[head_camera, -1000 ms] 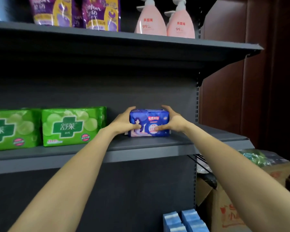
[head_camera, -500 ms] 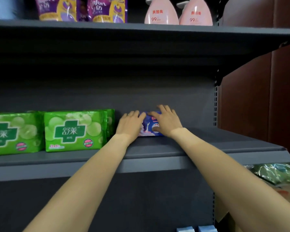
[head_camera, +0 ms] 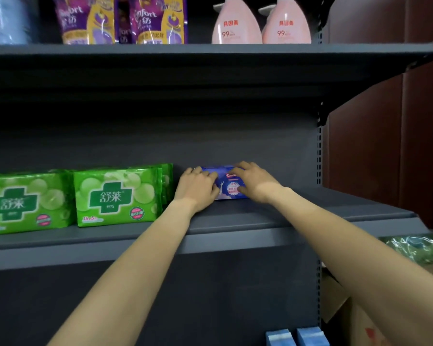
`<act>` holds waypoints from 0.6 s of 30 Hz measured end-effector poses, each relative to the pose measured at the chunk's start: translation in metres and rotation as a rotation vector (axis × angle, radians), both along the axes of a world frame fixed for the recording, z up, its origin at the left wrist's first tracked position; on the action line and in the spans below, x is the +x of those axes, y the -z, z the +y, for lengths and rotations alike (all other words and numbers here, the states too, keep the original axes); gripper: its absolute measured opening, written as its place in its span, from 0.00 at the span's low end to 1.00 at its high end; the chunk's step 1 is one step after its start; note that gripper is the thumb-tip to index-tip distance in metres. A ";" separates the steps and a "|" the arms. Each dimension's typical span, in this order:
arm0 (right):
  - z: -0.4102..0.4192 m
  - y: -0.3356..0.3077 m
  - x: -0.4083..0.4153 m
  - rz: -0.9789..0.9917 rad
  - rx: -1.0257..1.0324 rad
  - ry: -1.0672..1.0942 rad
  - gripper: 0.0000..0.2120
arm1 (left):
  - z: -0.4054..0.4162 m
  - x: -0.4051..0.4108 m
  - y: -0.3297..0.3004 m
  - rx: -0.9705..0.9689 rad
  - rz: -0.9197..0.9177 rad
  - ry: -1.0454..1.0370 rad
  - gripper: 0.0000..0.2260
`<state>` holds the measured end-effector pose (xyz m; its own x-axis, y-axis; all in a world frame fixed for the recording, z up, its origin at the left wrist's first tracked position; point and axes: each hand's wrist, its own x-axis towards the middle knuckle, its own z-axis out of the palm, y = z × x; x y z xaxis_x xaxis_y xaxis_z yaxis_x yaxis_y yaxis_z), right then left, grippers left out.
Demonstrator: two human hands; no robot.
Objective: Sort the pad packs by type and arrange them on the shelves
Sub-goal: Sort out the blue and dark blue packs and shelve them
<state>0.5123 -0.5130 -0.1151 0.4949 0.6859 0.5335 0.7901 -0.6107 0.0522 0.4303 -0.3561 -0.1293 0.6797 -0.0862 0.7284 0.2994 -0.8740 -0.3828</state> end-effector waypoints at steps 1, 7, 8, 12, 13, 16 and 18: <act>-0.007 0.001 -0.008 0.018 0.027 0.009 0.24 | -0.002 -0.004 -0.001 -0.016 -0.044 0.064 0.13; -0.057 0.026 -0.089 -0.142 0.425 -0.023 0.13 | -0.036 -0.056 -0.012 -0.025 -0.339 0.470 0.08; -0.067 0.034 -0.106 -0.174 0.503 -0.048 0.12 | -0.048 -0.069 -0.011 -0.041 -0.341 0.504 0.08; -0.098 0.087 -0.161 -0.224 0.690 -0.097 0.10 | -0.102 -0.138 0.017 -0.218 -0.279 0.591 0.09; -0.104 0.104 -0.172 -0.228 0.717 -0.095 0.10 | -0.112 -0.154 0.028 -0.281 -0.268 0.623 0.09; -0.121 0.169 -0.200 -0.163 0.758 -0.063 0.09 | -0.131 -0.193 0.073 -0.528 -0.197 0.684 0.07; -0.132 0.221 -0.218 -0.072 0.715 -0.036 0.09 | -0.135 -0.208 0.115 -0.698 -0.093 0.693 0.06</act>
<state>0.2940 -0.6446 -0.3358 0.4249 0.1714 0.8889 0.8202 -0.4883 -0.2980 0.2226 -0.4912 -0.2439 0.5788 0.0254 0.8151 -0.3616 -0.8879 0.2845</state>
